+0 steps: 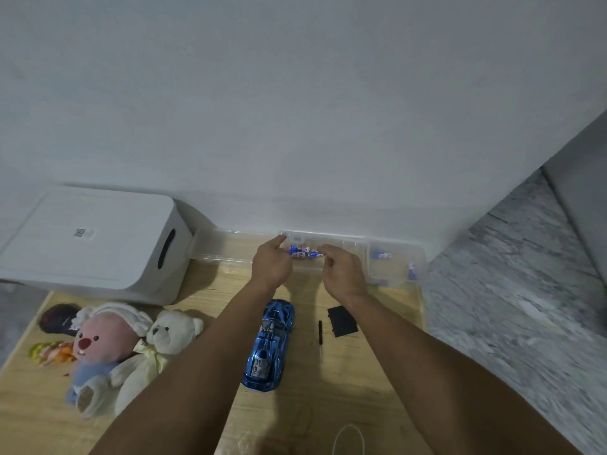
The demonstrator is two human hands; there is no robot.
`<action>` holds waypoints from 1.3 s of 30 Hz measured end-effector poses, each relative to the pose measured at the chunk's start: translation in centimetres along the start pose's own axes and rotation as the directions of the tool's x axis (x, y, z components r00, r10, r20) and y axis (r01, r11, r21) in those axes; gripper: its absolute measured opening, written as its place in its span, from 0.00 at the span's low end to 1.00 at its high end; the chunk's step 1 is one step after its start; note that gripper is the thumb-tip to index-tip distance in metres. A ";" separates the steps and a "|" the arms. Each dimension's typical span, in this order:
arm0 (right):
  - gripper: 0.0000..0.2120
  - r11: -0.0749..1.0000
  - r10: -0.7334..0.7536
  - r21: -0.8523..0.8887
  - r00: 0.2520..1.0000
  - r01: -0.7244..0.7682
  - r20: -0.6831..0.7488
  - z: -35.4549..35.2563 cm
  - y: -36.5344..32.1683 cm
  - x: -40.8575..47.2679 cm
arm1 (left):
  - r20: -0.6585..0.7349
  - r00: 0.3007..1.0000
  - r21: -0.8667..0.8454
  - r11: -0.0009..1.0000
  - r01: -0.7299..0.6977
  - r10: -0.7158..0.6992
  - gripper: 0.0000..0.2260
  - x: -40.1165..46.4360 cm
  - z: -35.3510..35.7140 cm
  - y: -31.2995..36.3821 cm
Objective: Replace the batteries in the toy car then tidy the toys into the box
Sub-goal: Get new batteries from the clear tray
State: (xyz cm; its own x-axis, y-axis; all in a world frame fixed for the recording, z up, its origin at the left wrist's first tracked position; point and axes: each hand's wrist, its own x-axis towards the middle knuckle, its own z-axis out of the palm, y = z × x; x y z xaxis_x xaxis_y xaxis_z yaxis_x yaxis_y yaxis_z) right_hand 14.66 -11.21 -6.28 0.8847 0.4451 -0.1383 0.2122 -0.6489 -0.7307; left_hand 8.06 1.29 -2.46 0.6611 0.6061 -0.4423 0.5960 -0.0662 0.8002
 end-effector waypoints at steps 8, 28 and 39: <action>0.18 0.921 -0.052 -0.363 0.967 0.143 0.250 1.0 -1.4 3.9 | 0.120 0.991 0.161 0.984 -0.075 0.056 0.32 0.1 -1.0 -0.9; 0.13 0.678 0.001 -0.668 0.909 0.305 0.416 3.5 -3.8 6.0 | 0.219 0.975 0.112 0.991 -0.073 0.047 0.36 0.2 -1.6 -0.9; 0.13 0.762 0.096 -0.518 0.724 0.388 0.683 2.5 -4.2 7.2 | 0.253 0.966 0.080 0.994 -0.069 0.047 0.36 0.0 -1.8 -0.9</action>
State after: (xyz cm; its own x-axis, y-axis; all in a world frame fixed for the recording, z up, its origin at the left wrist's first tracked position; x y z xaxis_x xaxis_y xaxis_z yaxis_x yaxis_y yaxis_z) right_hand 19.09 -3.75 -5.89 0.3775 0.6818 -0.6266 0.7203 -0.6415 -0.2640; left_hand 6.66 2.76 -2.49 0.7822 0.3821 -0.4922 0.5832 -0.1710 0.7941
